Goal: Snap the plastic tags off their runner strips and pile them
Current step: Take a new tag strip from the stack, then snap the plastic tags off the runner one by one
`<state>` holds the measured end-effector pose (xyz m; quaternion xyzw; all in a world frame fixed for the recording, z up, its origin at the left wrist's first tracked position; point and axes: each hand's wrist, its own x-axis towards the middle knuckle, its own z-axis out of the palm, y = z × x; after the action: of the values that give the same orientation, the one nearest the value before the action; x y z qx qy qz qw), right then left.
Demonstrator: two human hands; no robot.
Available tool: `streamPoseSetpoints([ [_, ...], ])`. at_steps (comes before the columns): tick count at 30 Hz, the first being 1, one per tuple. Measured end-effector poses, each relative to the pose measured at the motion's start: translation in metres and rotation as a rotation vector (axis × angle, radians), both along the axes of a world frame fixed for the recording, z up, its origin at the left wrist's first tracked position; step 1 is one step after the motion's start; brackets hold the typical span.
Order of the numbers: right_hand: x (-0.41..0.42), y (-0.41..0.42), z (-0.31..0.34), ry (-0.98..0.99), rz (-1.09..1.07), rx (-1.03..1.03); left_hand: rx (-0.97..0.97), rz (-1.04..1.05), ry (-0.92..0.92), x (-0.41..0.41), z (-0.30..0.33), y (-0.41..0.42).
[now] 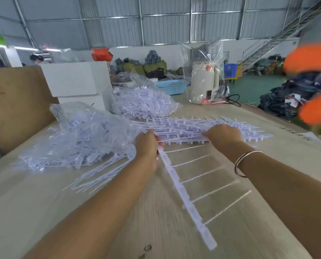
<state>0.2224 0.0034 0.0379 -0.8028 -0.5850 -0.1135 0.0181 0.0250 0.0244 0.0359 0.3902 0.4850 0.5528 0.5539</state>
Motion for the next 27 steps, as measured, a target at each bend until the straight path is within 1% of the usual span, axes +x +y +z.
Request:
streamPoseSetpoints([
  [2,0.005,0.001,-0.006,-0.079,0.0,-0.022,-0.007,0.009,0.068,-0.012,0.008,0.004],
  [5,0.009,0.001,-0.017,-0.002,-0.024,0.0,0.024,-0.064,0.131,-0.024,0.019,0.002],
  [7,0.01,0.002,-0.024,-0.009,-0.007,-0.025,0.066,-0.139,0.168,-0.032,0.024,-0.002],
  [10,0.016,0.001,-0.029,0.016,0.012,-0.071,0.174,-0.284,0.337,-0.051,0.035,-0.013],
  [13,0.023,0.0,-0.028,0.008,0.073,-0.177,0.27,-0.436,0.495,-0.077,0.05,-0.021],
  [15,0.024,0.002,-0.024,0.023,0.094,-0.227,0.263,-0.589,0.539,-0.091,0.057,-0.023],
  [17,0.025,0.005,-0.018,0.051,0.108,-0.229,0.243,-0.72,0.625,-0.097,0.057,-0.024],
  [19,0.022,0.009,-0.012,0.189,0.135,-0.11,0.235,-0.797,0.736,-0.097,0.052,-0.024],
  [20,0.02,0.01,-0.009,0.317,0.158,-0.01,0.231,-0.824,0.76,-0.096,0.05,-0.024],
  [22,0.009,0.01,-0.003,0.632,0.214,0.203,0.223,-0.871,0.748,-0.095,0.049,-0.022],
  [23,0.002,0.009,-0.001,0.742,0.239,0.26,0.226,-0.891,0.731,-0.095,0.049,-0.021],
  [24,-0.004,0.008,-0.001,0.804,0.27,0.255,0.235,-0.907,0.712,-0.096,0.051,-0.02],
  [25,-0.01,0.007,-0.002,0.798,0.31,0.191,0.248,-0.922,0.694,-0.097,0.054,-0.018],
  [27,-0.016,0.005,-0.006,0.618,0.344,-0.024,0.279,-0.944,0.678,-0.1,0.062,-0.016],
])
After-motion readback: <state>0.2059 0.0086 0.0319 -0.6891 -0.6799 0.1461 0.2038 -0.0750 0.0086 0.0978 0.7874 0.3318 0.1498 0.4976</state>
